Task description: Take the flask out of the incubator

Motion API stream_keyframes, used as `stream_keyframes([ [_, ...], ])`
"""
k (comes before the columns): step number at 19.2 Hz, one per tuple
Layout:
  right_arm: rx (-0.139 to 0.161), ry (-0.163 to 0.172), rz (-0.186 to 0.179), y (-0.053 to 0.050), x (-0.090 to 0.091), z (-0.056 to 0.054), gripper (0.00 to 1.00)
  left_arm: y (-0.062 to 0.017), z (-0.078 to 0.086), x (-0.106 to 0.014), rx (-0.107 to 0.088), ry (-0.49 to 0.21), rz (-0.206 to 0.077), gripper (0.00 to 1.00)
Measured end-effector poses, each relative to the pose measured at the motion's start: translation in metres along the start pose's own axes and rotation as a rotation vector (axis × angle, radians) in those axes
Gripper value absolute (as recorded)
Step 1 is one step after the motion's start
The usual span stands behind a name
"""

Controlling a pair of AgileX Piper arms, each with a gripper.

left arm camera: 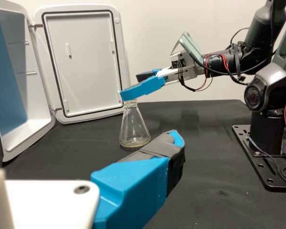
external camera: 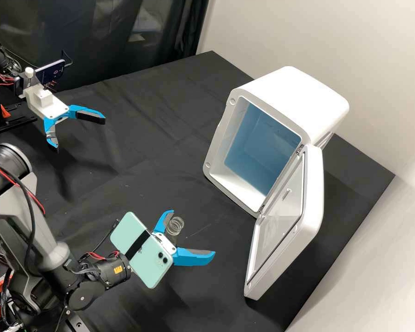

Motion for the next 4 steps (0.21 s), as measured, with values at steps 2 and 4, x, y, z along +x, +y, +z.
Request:
stream_keyframes([
  [2, 0.045, -0.02, 0.042, 0.0044, -0.0021, 0.0008, 1.0, 0.0, 0.0, 0.0, -0.026, 0.0, 0.0, 1.0],
  [4, 0.091, -0.038, 0.095, 0.0096, -0.0045, 0.0011, 1.0, 0.0, 0.0, 0.0, -0.034, 0.0, 0.0, 1.0],
])
